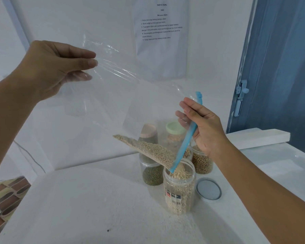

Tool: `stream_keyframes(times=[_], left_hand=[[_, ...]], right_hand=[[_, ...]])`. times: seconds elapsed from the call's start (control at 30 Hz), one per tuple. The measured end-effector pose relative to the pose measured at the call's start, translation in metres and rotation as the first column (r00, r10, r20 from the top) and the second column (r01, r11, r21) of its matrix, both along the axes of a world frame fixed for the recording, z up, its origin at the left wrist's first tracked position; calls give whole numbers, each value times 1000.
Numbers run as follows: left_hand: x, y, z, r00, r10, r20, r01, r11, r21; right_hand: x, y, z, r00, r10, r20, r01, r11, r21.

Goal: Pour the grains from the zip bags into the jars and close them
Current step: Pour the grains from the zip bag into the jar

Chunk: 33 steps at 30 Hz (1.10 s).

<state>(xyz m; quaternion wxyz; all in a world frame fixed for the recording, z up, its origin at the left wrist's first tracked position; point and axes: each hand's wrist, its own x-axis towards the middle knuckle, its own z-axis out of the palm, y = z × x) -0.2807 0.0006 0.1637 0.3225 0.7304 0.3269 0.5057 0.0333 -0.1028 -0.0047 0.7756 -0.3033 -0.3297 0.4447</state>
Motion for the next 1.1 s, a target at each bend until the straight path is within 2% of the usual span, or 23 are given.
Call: stream_keyframes(times=[0.67, 1.1], left_hand=[[16, -8, 11, 997, -23, -67, 27, 998, 53], [12, 0, 11, 999, -18, -40, 20, 999, 47]], right_hand=[[3, -6, -8, 997, -9, -71, 8, 1000, -20], [1, -6, -8, 998, 29, -62, -29, 1000, -4]])
